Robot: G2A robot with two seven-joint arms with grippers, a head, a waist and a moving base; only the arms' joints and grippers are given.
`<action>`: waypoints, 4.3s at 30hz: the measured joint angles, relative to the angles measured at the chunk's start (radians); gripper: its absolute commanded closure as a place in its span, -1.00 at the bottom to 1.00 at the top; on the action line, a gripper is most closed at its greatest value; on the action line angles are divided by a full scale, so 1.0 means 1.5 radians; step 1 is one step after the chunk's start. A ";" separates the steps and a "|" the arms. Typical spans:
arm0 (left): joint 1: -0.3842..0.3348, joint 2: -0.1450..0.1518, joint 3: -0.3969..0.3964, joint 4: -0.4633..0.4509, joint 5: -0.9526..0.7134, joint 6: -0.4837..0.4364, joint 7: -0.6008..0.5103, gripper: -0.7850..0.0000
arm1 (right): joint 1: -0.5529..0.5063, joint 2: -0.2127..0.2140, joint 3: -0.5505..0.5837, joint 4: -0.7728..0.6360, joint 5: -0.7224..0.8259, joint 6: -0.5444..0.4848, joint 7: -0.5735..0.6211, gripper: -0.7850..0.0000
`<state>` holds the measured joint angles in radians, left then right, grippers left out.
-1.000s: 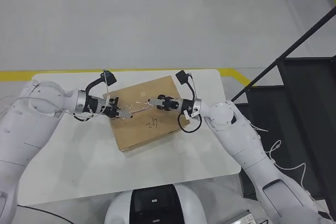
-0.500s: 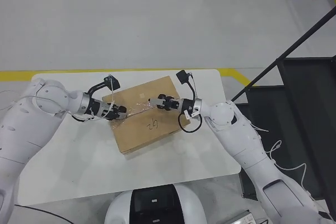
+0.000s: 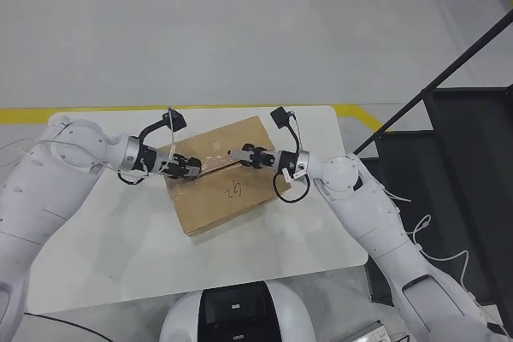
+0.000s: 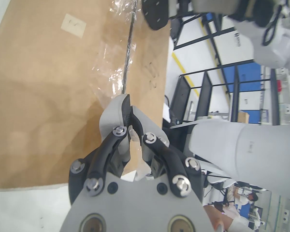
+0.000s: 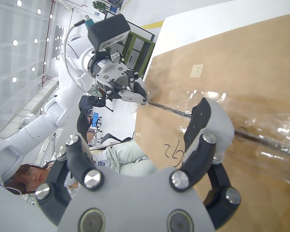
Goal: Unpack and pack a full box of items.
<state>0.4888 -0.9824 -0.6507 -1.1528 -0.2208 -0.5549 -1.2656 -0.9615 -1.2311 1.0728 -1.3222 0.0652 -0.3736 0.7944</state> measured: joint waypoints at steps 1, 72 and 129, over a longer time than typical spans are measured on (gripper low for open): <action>-0.002 0.000 0.004 -0.006 -0.008 0.002 -0.002 1.00 | 0.000 0.000 0.000 0.000 0.000 0.000 0.000 -1.00; 0.111 0.046 -0.119 0.072 -0.059 -0.057 0.158 -1.00 | -0.211 0.021 -0.052 -0.309 -0.974 -0.176 -0.377 -1.00; 0.229 0.079 -0.258 -0.062 -0.121 -0.012 0.029 -1.00 | -0.084 -0.039 -0.095 -0.160 -0.816 0.038 -0.344 1.00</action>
<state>0.8322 -0.8641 -1.0373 -1.2452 -0.4022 -0.5727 -1.2225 -1.0881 -1.2896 0.9307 -1.5622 -1.1583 -0.3161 0.2781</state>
